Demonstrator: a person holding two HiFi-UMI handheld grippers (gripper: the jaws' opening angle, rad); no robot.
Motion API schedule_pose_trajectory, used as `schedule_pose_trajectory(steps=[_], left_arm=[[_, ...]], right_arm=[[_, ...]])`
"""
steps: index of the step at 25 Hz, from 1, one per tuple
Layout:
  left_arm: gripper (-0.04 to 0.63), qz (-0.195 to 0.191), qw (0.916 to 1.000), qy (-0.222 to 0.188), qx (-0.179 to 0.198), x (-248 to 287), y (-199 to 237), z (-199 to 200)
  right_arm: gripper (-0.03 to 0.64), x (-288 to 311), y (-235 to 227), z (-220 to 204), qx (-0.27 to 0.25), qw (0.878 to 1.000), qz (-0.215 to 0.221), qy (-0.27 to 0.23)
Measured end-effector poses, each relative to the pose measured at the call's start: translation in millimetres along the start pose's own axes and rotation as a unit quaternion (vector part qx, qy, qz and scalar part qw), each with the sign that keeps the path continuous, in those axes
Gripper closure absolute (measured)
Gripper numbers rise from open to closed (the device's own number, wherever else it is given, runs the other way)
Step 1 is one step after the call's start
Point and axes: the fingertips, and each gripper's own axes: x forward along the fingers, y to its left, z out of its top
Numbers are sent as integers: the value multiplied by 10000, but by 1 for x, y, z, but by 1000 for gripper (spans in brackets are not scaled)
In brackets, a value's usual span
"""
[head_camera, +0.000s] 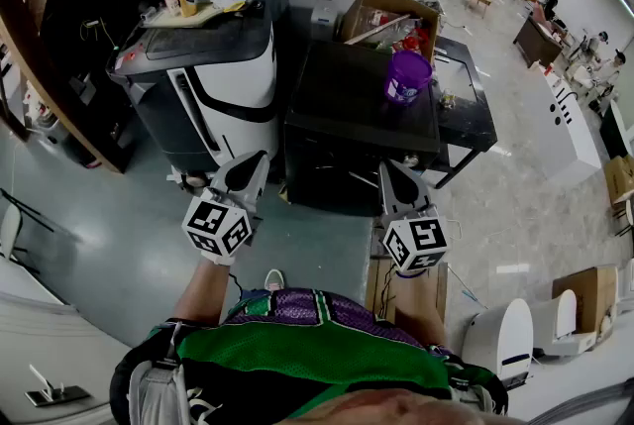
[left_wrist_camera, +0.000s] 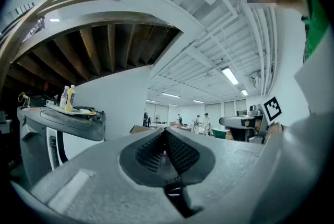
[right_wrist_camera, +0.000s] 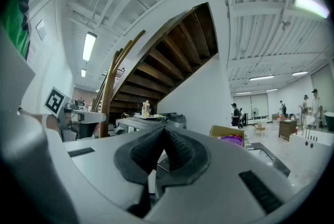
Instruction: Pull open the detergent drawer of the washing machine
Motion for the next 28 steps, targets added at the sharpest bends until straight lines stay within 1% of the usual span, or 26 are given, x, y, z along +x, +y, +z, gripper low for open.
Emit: schedule_pose_trajectory(steps=[4,7,15,22,23,26,28], left_arm=[[578,-40,9999,-35,-148,-5,-11,1],[578,-123,9998,23,-169,-7,-20,-3],[578,-152,9994,-13,-298,-11,-34,-5],[578,-200,9993,86,-300,-14,-52,-12],[578,-235,9990,112,-374,-15,-56,-14],[578,-393,9960,208,-771,-15,-63,-26],[578,-440,9946,273,-902,-10,-58,-33]], right_arm=[[618,-10,1,1,4,10000,38,9],[618,-17,4,2,15,10000,75,-1],[618,-37,6,6,-102,9999,13,-67],[618,-56,10,5,49,9996,235,-113],[618,-59,9,4,88,9995,271,-100],[618,-61,7,-1,184,9993,328,-74],[617,-53,6,-3,216,9992,329,-85]])
